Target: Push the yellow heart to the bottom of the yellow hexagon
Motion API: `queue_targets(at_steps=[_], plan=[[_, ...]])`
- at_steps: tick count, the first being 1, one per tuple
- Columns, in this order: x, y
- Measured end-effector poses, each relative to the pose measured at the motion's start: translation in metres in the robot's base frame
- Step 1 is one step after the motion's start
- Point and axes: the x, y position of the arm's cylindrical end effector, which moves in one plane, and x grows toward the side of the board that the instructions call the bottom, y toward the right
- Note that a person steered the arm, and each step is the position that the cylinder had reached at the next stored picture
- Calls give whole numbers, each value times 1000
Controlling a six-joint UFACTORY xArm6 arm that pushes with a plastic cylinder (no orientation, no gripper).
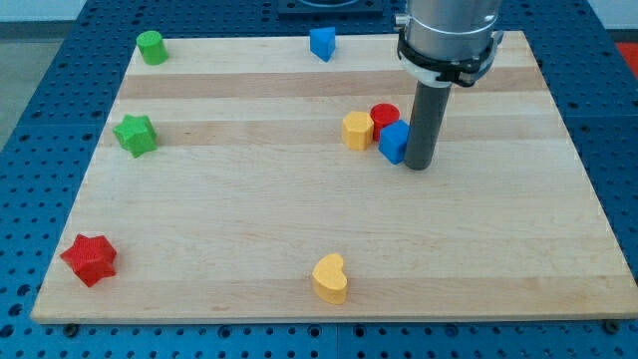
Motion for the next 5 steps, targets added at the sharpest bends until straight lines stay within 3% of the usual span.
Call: queue_targets(at_steps=[1, 2, 4, 5], plan=[[6, 22], [59, 70], [178, 6], [178, -2]])
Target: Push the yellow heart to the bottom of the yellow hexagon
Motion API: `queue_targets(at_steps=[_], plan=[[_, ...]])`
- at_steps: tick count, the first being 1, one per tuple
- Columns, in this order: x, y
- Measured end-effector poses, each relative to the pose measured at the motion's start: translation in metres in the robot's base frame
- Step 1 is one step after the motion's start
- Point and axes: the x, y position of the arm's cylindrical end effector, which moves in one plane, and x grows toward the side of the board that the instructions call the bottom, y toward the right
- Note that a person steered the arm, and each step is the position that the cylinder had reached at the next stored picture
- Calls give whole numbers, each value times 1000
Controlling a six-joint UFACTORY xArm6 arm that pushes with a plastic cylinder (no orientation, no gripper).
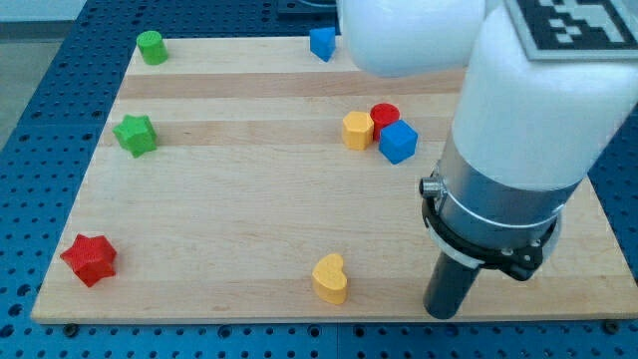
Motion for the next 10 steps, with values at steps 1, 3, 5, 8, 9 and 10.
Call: queue_targets(at_steps=[1, 3, 5, 8, 9, 10], plan=[[-1, -32], [-1, -86], [-1, -155], [-13, -112], [-16, -138], [-18, -157]])
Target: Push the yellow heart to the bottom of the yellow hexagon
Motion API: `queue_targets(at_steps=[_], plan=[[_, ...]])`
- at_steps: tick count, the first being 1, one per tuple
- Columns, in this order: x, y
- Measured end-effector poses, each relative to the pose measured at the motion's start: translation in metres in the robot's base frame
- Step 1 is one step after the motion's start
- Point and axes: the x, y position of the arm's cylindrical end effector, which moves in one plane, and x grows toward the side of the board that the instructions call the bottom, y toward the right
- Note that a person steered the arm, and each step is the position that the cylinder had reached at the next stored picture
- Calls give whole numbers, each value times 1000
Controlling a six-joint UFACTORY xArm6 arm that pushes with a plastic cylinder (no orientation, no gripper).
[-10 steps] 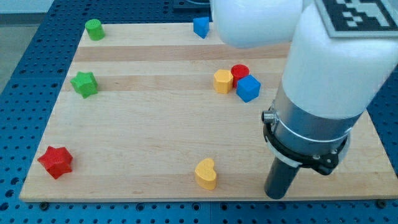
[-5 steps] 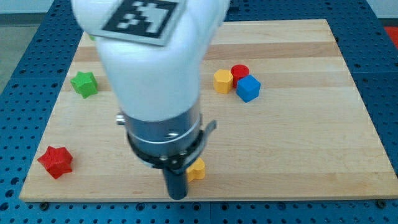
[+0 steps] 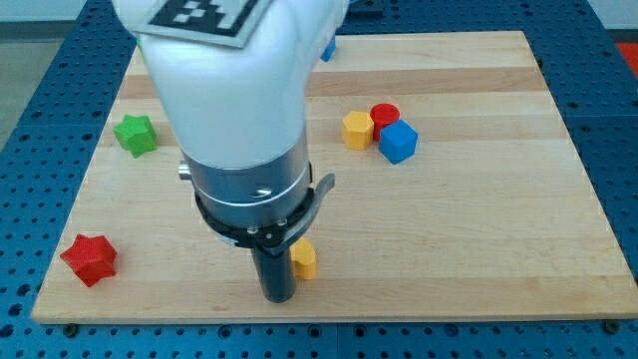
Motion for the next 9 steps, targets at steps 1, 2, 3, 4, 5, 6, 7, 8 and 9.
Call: queue_targets(at_steps=[1, 2, 3, 4, 5, 6, 7, 8, 9], plan=[[-13, 2], [-23, 15], [-26, 34], [-29, 61], [-45, 69], [-72, 25], [-96, 1], [-111, 4], [-114, 24]])
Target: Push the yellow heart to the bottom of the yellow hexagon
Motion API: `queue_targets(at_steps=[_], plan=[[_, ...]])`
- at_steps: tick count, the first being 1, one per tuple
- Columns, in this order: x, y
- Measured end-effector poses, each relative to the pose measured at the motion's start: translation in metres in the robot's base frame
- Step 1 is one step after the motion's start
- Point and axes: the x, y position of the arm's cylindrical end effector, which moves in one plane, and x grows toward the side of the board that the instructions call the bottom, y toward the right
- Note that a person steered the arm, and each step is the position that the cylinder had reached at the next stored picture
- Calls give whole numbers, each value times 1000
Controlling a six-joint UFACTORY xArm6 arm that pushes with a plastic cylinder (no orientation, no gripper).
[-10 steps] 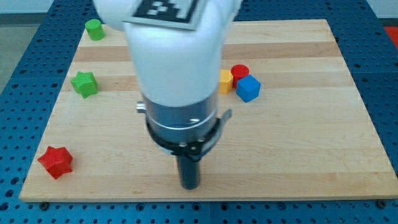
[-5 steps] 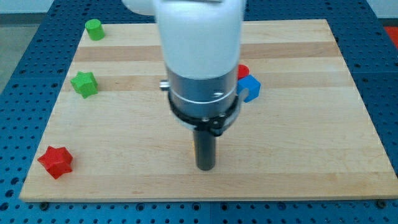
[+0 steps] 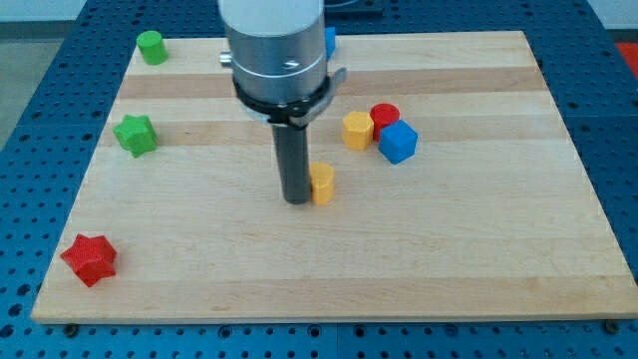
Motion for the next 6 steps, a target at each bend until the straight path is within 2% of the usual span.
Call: queue_targets(at_steps=[3, 6], plan=[[-14, 35], [-36, 45]])
